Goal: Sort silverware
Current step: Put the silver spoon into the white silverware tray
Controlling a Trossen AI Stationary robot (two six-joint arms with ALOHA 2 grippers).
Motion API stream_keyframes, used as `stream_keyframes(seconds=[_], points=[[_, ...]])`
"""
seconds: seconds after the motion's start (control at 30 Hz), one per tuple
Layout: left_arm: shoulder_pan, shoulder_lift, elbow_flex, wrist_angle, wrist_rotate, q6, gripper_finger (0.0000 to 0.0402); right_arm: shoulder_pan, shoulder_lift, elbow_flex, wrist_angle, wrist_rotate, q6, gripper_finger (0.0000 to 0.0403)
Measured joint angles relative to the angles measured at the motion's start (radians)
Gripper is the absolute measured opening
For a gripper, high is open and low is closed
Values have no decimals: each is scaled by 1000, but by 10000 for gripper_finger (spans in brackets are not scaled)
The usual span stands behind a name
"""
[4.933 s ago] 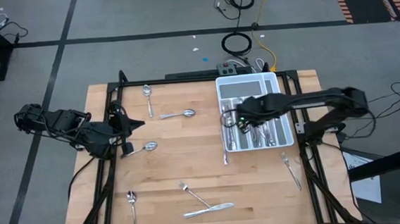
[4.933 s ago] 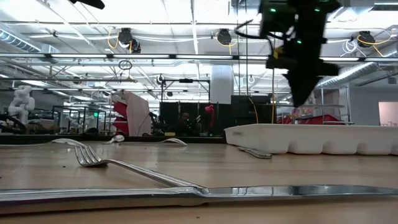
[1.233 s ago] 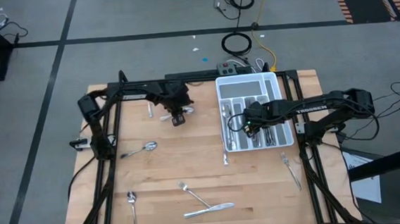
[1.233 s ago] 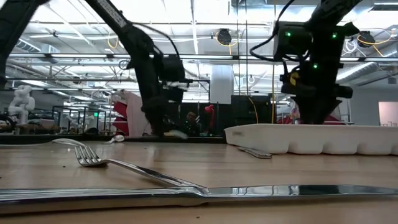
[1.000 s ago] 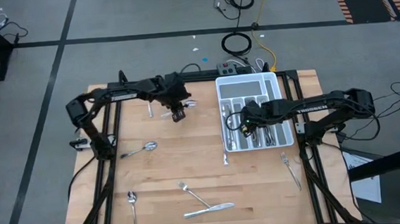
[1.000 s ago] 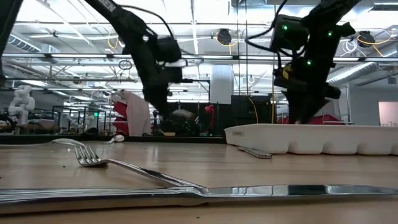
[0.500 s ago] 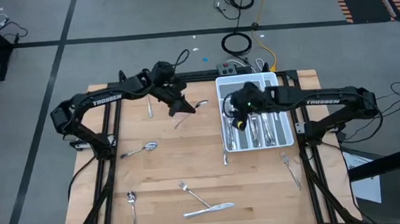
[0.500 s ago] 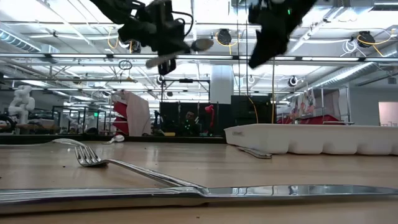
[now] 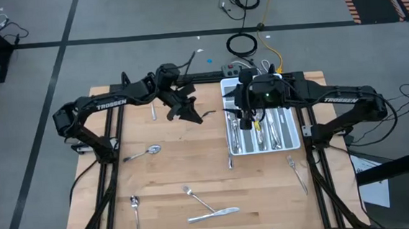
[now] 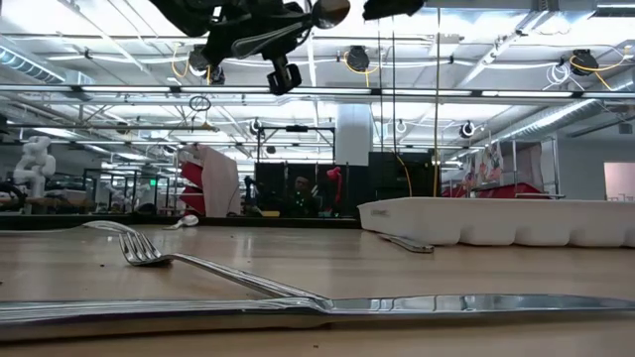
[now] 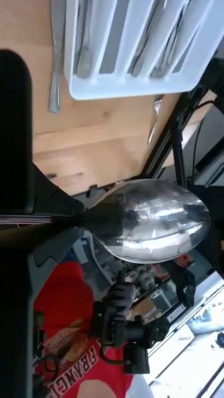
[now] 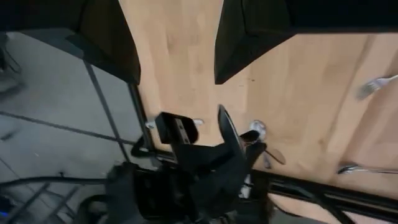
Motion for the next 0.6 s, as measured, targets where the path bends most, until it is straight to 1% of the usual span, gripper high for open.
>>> stream_keyframes(seconds=[0.17,0.37,0.53,0.6], points=[[-19,0,0,15,2,-1,11,25,8,0,61,-69,-33,196],[-25,0,0,24,1,-1,11,51,35,0,119,-71,-89,196],[-24,0,0,28,0,-1,11,60,71,0,121,-73,-98,196],[-25,0,0,34,-2,-1,11,60,84,0,123,-91,-109,196]])
